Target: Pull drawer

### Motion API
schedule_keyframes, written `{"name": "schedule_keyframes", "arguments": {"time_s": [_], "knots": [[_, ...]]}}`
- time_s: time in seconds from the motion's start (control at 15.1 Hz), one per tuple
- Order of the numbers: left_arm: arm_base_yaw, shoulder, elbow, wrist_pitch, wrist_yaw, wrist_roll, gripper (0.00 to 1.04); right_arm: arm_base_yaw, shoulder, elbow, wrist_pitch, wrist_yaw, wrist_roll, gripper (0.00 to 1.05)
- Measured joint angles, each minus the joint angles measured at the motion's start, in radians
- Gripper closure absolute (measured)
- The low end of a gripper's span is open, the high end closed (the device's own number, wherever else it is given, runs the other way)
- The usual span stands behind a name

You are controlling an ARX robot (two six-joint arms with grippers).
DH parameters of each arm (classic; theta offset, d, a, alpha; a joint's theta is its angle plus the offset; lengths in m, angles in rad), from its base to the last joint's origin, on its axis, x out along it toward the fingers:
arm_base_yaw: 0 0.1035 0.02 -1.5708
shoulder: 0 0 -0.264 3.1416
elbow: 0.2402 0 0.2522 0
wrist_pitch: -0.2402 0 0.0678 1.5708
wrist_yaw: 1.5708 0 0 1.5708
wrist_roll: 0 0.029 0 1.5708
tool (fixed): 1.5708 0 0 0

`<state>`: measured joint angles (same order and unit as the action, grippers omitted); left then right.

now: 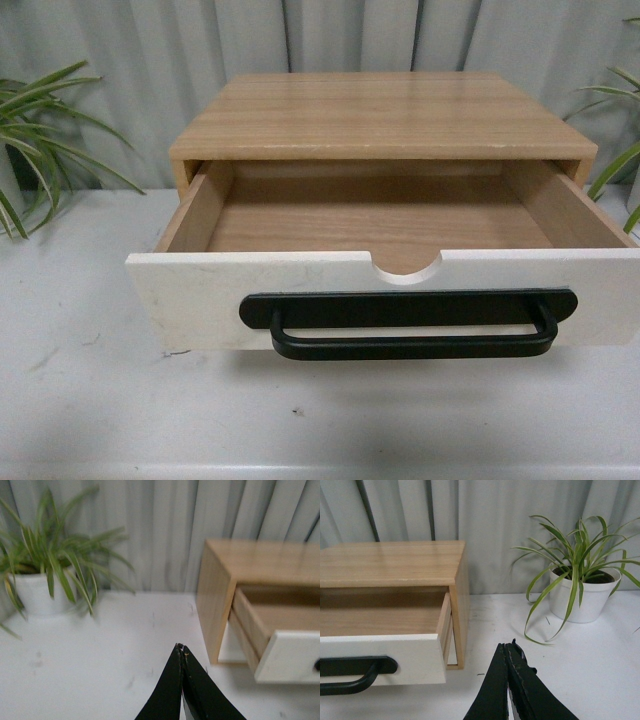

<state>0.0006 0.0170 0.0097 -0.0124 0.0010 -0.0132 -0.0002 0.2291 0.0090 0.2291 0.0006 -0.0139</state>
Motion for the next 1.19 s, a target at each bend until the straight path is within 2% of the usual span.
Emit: {"name": "schedule_keyframes", "arguments": {"time_s": [0.26, 0.33, 0.86, 0.93, 1.19], "knots": [[-0.001, -0.008, 0.000, 0.009, -0.002, 0.000, 1.03, 0.000, -0.063, 0.000, -0.072, 0.000, 0.000, 1.03], [-0.001, -0.008, 0.000, 0.009, -0.002, 0.000, 1.03, 0.000, -0.173, 0.001, -0.224, -0.003, 0.000, 1.03], [-0.001, -0.008, 0.000, 0.009, -0.002, 0.000, 1.03, 0.000, -0.225, 0.001, -0.233, 0.000, 0.002, 1.03], [-0.001, -0.008, 0.000, 0.009, -0.002, 0.000, 0.99, 0.000, -0.225, 0.001, -0.233, 0.000, 0.003, 0.96], [-0.001, -0.008, 0.000, 0.009, -0.002, 0.000, 0.47, 0.000, -0.225, 0.001, -0.233, 0.000, 0.003, 0.43]]}}
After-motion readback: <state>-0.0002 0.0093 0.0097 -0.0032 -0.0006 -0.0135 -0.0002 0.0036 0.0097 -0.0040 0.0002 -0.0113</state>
